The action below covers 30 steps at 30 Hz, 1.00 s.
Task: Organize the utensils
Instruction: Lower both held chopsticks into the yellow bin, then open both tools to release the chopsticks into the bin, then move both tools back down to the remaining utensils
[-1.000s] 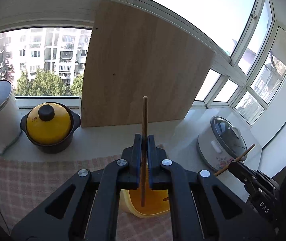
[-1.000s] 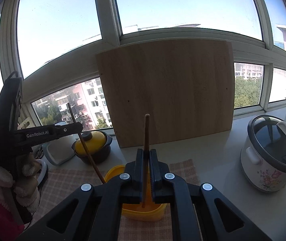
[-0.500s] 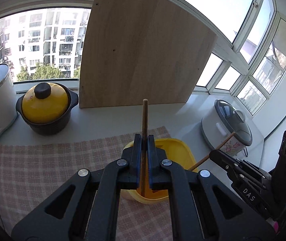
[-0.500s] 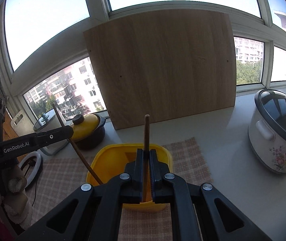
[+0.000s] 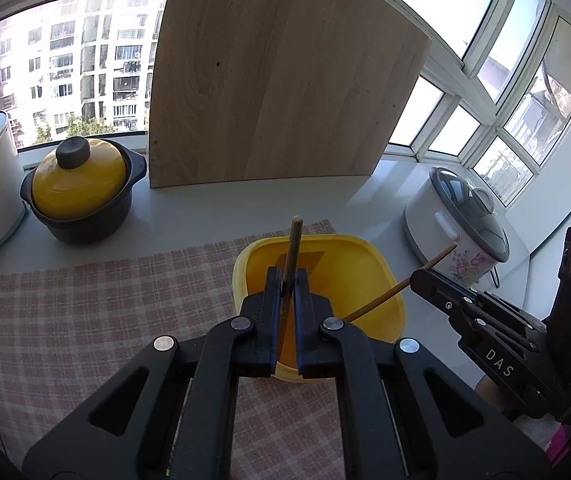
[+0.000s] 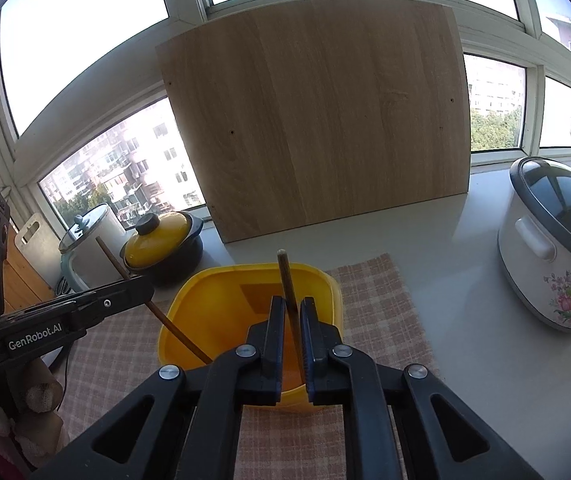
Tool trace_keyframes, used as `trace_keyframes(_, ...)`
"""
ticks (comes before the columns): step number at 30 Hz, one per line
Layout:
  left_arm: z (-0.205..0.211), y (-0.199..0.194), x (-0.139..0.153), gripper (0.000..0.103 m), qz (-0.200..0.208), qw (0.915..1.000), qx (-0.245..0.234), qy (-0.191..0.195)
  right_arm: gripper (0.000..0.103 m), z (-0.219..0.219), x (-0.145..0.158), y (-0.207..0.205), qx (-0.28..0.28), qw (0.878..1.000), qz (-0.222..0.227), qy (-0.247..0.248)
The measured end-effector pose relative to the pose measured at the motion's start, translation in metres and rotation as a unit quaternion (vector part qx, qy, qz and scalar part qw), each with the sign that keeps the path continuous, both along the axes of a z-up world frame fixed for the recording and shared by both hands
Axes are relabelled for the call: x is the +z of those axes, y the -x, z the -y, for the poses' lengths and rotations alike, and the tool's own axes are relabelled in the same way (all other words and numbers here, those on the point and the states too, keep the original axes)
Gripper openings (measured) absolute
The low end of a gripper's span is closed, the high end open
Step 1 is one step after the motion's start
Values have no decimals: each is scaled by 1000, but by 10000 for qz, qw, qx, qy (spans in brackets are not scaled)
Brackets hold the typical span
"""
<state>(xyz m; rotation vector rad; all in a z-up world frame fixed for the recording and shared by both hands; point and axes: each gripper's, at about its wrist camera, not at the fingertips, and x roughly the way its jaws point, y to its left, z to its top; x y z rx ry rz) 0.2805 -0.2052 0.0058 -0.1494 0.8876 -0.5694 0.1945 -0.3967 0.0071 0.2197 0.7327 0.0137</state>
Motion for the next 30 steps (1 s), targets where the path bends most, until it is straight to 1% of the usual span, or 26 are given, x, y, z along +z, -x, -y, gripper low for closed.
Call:
trace_keyframes(1,0,1,1,4,-16,10000,-31,-7,24,0,1,1,12,10000,11,4)
trace_keyframes(2,-1,1,2,6,-27,10000,-53,-7,28,0,2,2,16,10000,30,21)
trace_keyframes(3,-2,3,3,8,-21,10000,-57,2,30,-1,3,3,12,10000,54,49)
trace_keyframes(5,-6,6,6,20,20,10000,-51,19,34,-1,6,6,11,9999,86,75)
trace_keyframes(6,-8,8,8,20,43,10000,-40,39,36,-1,7,8,9,9999,101,70)
trace_keyframes(9,-16,13,13,20,91,9999,-12,78,37,-2,11,12,-13,9999,141,78)
trace_keyframes(11,-22,18,18,21,166,9998,12,85,50,-1,13,17,-55,9998,175,82)
trace_keyframes(12,-25,21,20,21,206,9998,30,79,63,-1,14,19,-75,9997,218,72)
trace_keyframes(13,-29,24,22,21,237,9997,51,75,67,-1,16,23,-99,9995,288,74)
trace_keyframes(18,-52,38,30,21,351,9992,140,159,70,-1,25,37,-170,9987,450,186)
trace_keyframes(20,-65,46,32,21,414,9987,160,257,77,-2,28,44,-146,9984,520,142)
trace_keyframes(22,-80,55,34,21,479,9981,219,304,88,-2,31,54,-116,9979,629,83)
trace_keyframes(23,-86,59,34,21,506,9980,262,260,90,-2,32,59,-113,9974,705,72)
trace_keyframes(24,-92,63,33,21,532,9979,314,178,95,-2,34,64,-117,9968,786,83)
trace_keyframes(25,-99,68,32,21,548,9978,366,83,102,-3,35,68,-107,9962,861,110)
trace_keyframes(28,-121,79,24,21,484,9976,497,-49,103,-7,39,79,37,9948,997,200)
trace_keyframes(30,-136,86,16,21,345,9977,584,-58,103,-11,38,83,145,9949,967,236)
